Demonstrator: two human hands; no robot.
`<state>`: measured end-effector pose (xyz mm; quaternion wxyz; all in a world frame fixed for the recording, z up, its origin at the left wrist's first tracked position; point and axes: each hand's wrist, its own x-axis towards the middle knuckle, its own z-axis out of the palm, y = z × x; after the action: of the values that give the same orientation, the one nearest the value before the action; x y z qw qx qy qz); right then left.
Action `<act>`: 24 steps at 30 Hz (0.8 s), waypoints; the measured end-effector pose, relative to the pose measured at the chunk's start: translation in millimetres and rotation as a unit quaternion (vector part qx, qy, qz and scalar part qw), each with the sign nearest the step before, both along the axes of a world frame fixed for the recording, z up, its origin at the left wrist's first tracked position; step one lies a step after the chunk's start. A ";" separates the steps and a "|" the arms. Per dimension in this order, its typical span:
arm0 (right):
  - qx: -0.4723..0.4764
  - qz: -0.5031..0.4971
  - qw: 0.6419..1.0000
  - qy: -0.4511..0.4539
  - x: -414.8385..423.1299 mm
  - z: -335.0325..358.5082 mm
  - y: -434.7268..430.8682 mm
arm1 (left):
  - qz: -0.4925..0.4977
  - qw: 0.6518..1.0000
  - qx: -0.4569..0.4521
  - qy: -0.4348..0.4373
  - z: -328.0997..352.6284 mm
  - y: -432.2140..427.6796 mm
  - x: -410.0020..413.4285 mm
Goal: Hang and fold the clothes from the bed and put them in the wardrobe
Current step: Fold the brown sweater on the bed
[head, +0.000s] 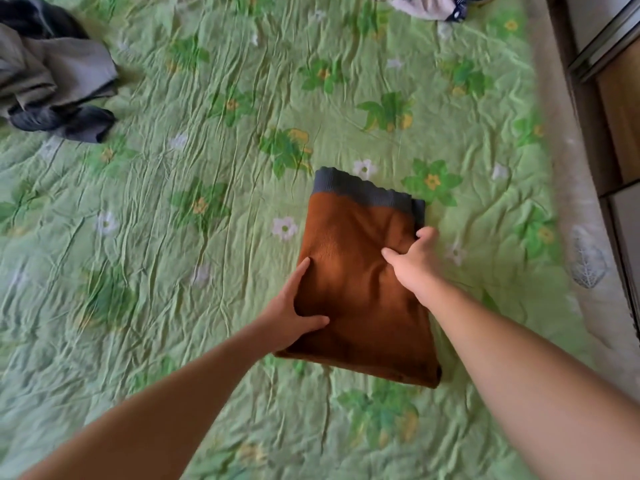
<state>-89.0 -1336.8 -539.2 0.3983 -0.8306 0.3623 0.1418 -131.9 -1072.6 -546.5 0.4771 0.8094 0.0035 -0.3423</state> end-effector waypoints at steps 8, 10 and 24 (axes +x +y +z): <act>-0.004 0.146 0.989 0.017 -58.1 26.2 95.5 | -0.086 0.933 0.283 -0.204 60.1 84.8 108.9; 0.121 0.077 0.985 0.099 -58.9 31.9 131.8 | -0.079 0.894 0.338 -0.283 65.8 93.4 120.6; -0.309 0.492 0.811 -0.069 34.3 -7.6 133.5 | -0.034 0.905 0.351 -0.238 -23.1 113.2 22.1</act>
<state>-54.7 -1203.3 -546.8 0.0222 -0.9848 -0.0986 0.1415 -109.7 -959.3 -569.6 0.1369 0.9815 -0.0173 -0.1325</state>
